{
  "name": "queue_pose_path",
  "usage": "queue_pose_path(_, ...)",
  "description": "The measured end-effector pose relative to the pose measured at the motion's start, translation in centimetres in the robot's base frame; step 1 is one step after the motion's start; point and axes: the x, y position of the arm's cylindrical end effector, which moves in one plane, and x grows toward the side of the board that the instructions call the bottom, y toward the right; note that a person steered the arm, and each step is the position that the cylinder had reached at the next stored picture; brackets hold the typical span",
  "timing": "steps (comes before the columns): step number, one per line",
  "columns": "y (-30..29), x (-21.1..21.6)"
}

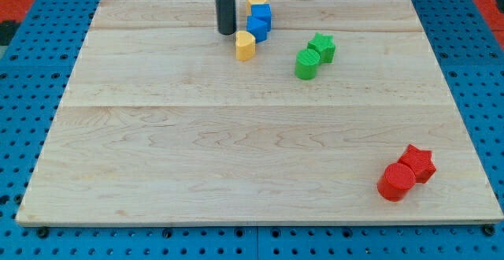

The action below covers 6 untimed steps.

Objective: Push the yellow heart right a bit

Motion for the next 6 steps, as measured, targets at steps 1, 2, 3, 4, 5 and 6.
queue_pose_path(1, -0.2, 2.3)
queue_pose_path(2, -0.2, 4.5)
queue_pose_path(3, 0.4, 4.9)
queue_pose_path(4, 1.6, 5.0)
queue_pose_path(5, 3.2, 5.1)
queue_pose_path(6, 4.3, 5.1)
